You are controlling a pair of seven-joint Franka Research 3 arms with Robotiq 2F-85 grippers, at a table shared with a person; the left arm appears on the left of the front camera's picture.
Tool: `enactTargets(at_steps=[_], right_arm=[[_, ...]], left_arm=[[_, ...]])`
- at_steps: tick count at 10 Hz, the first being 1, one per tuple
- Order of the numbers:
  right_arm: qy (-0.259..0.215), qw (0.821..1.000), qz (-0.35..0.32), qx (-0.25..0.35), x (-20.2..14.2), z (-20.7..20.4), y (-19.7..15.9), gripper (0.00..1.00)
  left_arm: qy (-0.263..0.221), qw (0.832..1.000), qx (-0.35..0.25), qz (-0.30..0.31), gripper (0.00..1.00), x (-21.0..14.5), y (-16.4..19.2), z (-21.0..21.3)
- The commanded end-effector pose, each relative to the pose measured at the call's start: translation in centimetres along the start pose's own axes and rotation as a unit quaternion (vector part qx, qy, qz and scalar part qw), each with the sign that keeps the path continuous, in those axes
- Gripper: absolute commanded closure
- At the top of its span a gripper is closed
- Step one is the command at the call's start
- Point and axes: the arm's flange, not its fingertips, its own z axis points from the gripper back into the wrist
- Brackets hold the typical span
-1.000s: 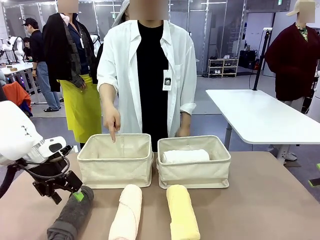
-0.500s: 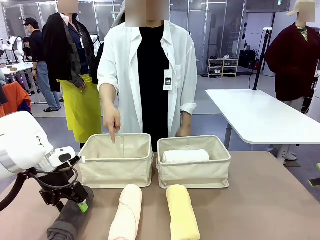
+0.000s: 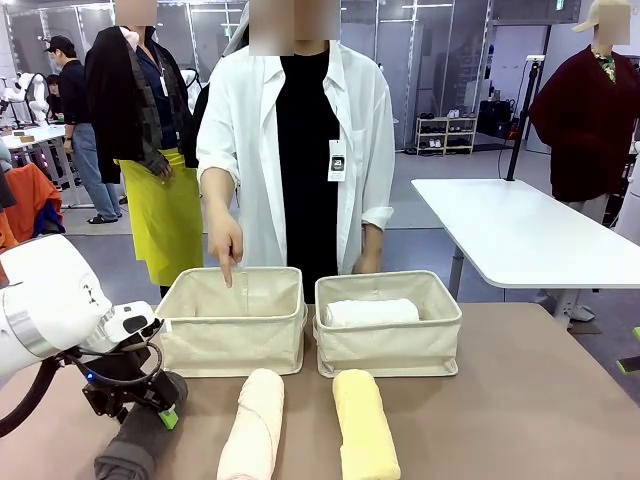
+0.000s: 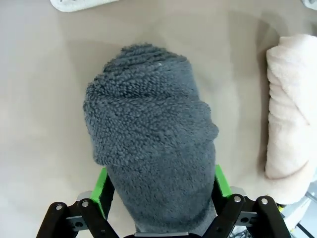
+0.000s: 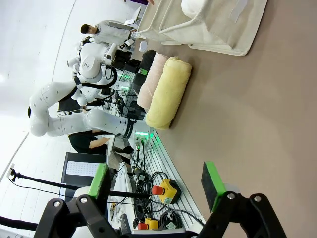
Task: Divide the towels into two baskets.
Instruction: Pick up one hotel-folded towel from the bottom of the table and place it in the Fabric basket indicated by the person.
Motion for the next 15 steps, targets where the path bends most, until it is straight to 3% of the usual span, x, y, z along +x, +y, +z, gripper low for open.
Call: enactTargets(at_steps=[1, 6, 7, 9, 11, 13, 15], right_arm=[[-0.004, 1.0, 0.001, -0.003, -0.2, -0.1, 0.4, 0.07], [-0.004, 1.0, 0.001, -0.003, -0.2, -0.1, 0.4, 0.07], [-0.004, 1.0, 0.001, -0.003, -0.2, -0.1, 0.4, 0.07], [-0.004, 1.0, 0.001, -0.003, -0.2, -0.1, 0.4, 0.07], [-0.004, 1.0, 0.001, -0.003, -0.2, -0.1, 0.4, 0.07], [-0.004, 1.0, 0.001, -0.003, -0.2, -0.1, 0.4, 0.07], [-0.004, 1.0, 0.001, -0.003, -0.2, -0.1, 0.4, 0.07]], left_arm=[[-0.007, 1.0, -0.002, 0.004, 0.25, -5.7, 0.2, -2.1], [-0.015, 1.0, 0.015, 0.0, 0.77, -5.5, 0.5, -1.2], [-0.014, 1.0, 0.017, -0.009, 0.82, -5.4, 0.3, 0.5], [-0.012, 0.995, 0.012, -0.1, 0.82, -5.0, -0.7, 6.4], [-0.003, 0.973, 0.006, -0.229, 0.82, -4.6, -2.3, 10.9], [0.004, 0.93, 0.03, -0.366, 0.82, -4.6, -3.9, 14.1], [-0.033, 0.884, 0.046, -0.464, 0.82, -4.8, -5.1, 16.2]])
